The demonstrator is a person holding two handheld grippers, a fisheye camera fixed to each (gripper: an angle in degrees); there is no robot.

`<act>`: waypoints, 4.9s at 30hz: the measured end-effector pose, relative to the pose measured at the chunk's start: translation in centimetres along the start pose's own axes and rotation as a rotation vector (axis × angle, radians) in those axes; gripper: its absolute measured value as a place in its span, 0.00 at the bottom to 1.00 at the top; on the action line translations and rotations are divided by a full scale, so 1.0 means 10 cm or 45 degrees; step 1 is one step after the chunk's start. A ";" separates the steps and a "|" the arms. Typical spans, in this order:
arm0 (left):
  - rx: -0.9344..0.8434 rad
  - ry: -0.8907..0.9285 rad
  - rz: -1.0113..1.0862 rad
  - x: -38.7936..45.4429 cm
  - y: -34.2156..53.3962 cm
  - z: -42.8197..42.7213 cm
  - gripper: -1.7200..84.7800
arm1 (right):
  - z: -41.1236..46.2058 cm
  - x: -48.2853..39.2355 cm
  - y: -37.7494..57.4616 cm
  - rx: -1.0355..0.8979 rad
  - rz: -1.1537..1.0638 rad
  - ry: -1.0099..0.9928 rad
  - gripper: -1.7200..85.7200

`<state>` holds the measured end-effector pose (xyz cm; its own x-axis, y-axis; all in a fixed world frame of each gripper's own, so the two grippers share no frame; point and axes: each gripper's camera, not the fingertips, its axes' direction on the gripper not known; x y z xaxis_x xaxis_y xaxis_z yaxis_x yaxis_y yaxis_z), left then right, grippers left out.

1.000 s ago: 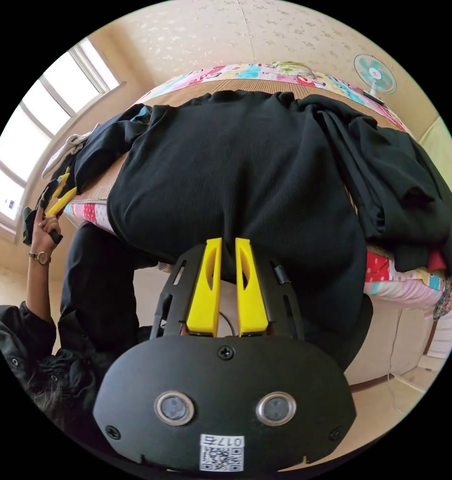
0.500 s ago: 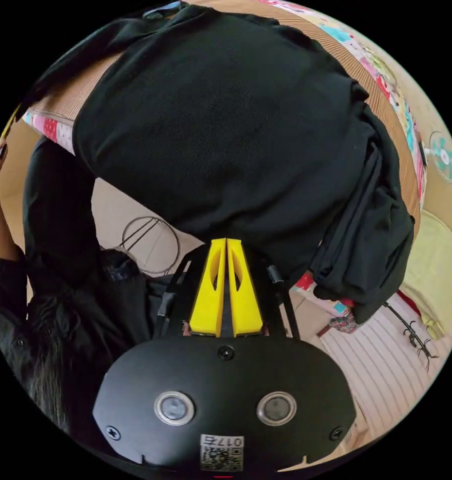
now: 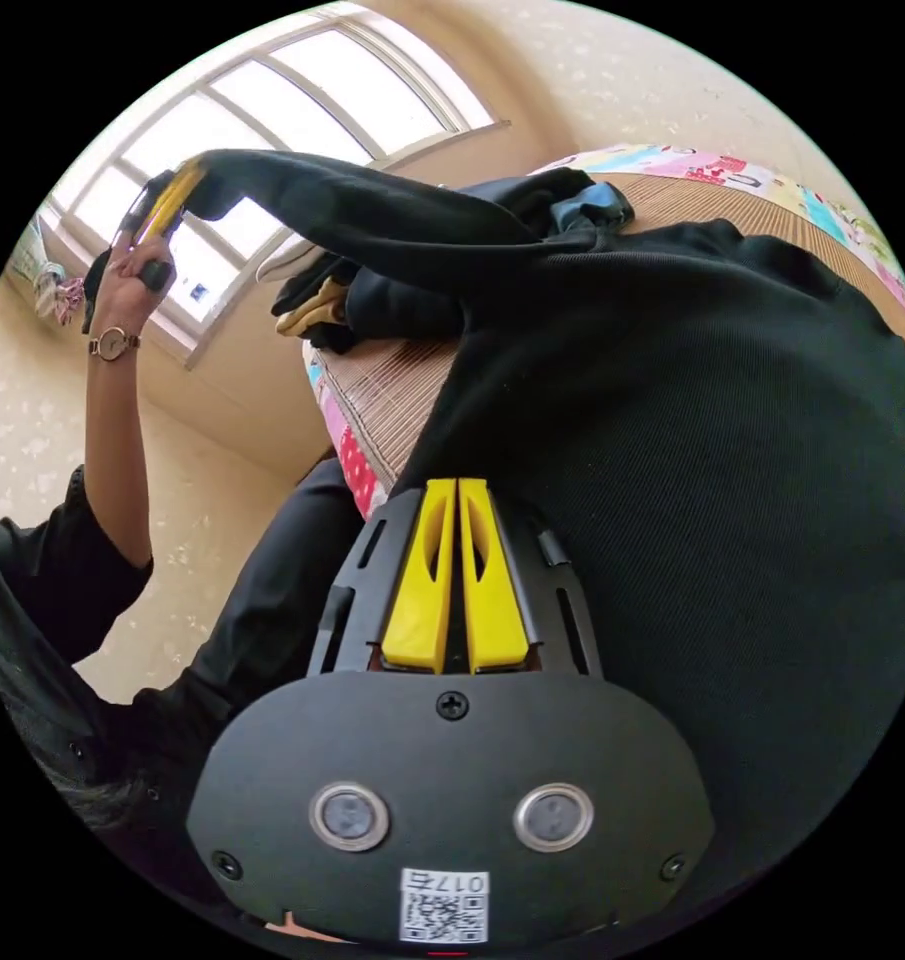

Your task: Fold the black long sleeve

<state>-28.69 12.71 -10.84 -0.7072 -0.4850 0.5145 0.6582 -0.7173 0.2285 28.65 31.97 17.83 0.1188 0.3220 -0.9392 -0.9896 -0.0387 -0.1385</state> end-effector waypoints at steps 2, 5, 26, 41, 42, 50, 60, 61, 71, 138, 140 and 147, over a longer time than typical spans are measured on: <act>-0.080 0.126 0.115 0.45 0.19 0.43 0.05 | -0.12 -0.05 0.04 0.019 -0.018 0.024 0.02; -0.299 0.367 0.285 1.15 0.72 1.29 0.06 | -0.60 -0.03 0.26 0.043 0.005 -0.059 0.03; -1.029 0.078 0.119 -0.05 3.32 0.97 0.10 | -4.69 1.46 2.07 0.535 0.883 0.809 0.05; -1.030 0.176 -0.057 -0.76 3.08 0.71 0.05 | -6.47 1.50 3.87 1.017 1.194 0.773 0.12; -1.031 0.180 -0.062 -0.80 3.06 0.70 0.05 | -6.31 1.42 3.90 1.039 1.151 0.689 0.12; -1.017 0.215 -0.086 -1.01 2.99 0.62 0.04 | -5.94 1.93 3.65 0.940 1.340 0.323 0.15; -0.991 0.275 -0.126 -1.20 3.03 0.63 0.02 | -5.64 0.89 1.50 1.147 0.784 0.450 0.05; -0.990 0.272 -0.124 -1.19 3.04 0.64 0.02 | -5.27 0.56 1.01 1.088 0.603 0.398 0.05; -1.025 0.258 -0.126 -1.01 3.16 0.79 0.06 | -1.71 0.06 0.16 0.108 0.318 -0.171 0.12; -0.936 0.047 -0.195 -0.71 2.42 -1.03 0.07 | -3.83 0.27 3.14 0.277 0.838 0.249 0.18; -0.940 0.068 -0.252 -0.75 2.51 -1.04 0.07 | -3.40 0.47 2.97 0.000 0.973 0.244 0.17; -0.901 0.215 -0.244 -0.85 2.28 -1.41 0.07 | -3.80 0.01 3.03 0.119 0.735 -0.070 0.06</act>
<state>-11.28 -6.56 -21.66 -0.8599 -0.3489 0.3726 0.2370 -0.9194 -0.3140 1.73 -5.11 1.58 -0.4436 0.3225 -0.8362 -0.8960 -0.1397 0.4215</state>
